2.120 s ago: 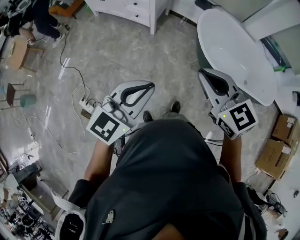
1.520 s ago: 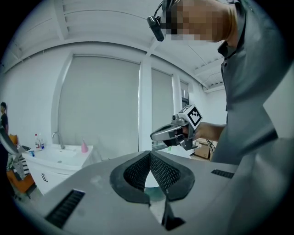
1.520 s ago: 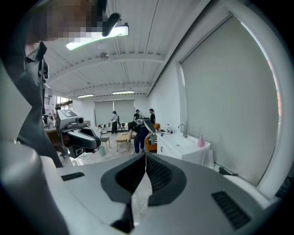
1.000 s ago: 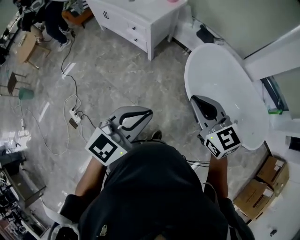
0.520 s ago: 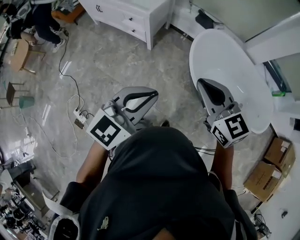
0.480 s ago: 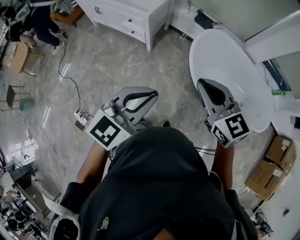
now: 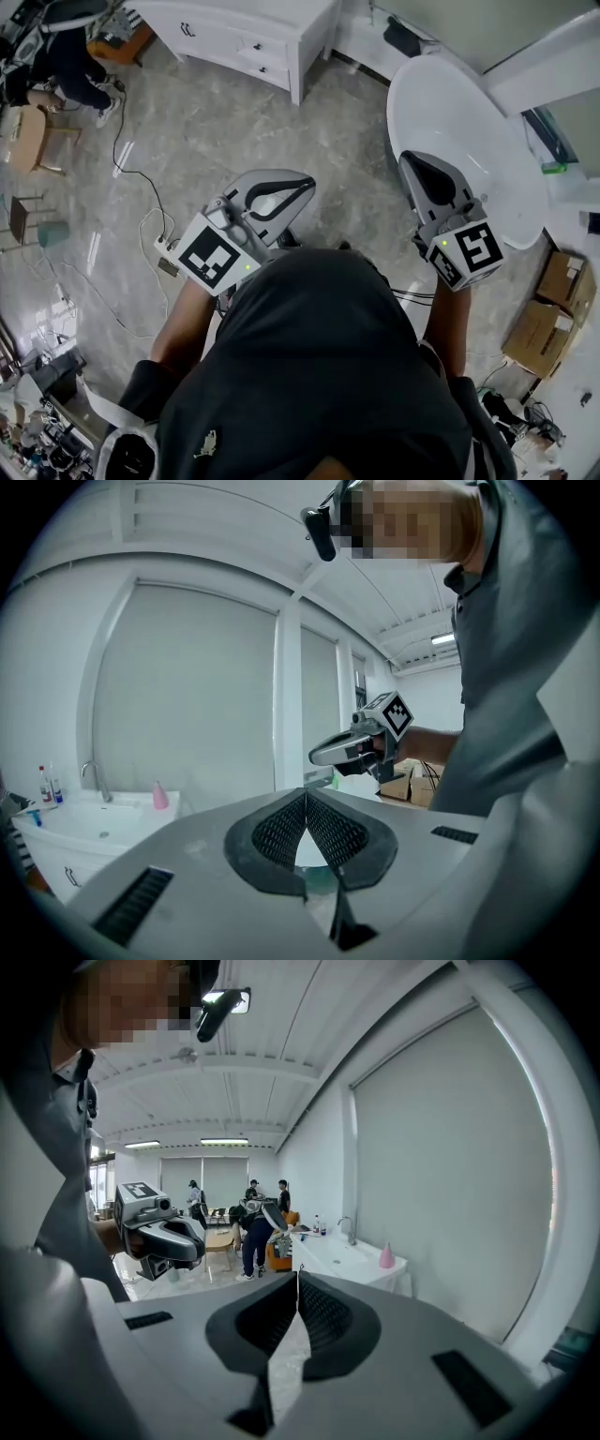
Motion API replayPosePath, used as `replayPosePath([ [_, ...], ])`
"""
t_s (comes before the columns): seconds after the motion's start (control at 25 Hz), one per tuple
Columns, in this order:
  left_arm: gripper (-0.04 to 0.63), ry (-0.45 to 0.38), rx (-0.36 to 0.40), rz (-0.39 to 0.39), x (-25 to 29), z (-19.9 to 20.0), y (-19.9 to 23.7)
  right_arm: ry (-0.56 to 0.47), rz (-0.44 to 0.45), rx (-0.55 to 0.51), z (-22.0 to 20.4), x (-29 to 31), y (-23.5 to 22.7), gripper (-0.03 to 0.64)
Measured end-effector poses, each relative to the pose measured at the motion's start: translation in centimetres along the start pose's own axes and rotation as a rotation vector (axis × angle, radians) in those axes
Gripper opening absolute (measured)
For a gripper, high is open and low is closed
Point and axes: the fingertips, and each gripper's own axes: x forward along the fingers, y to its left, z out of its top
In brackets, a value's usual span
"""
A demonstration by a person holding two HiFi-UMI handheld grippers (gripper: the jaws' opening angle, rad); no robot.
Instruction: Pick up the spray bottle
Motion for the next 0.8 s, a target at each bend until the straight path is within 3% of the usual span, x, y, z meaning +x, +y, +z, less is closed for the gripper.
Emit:
replayPosePath([
  [0.36, 0.006, -0.015, -0.008, 0.024, -2.3, -0.9, 2.6, 0.02, 0.014, -0.028, 0.8, 2.3, 1.6, 0.009],
  [0.8, 0.006, 0.021, -0.057, 0.123, 2.5, -0.8, 4.4, 0.007, 0.111, -0.033, 1.0, 4.5, -4.1, 0.009],
])
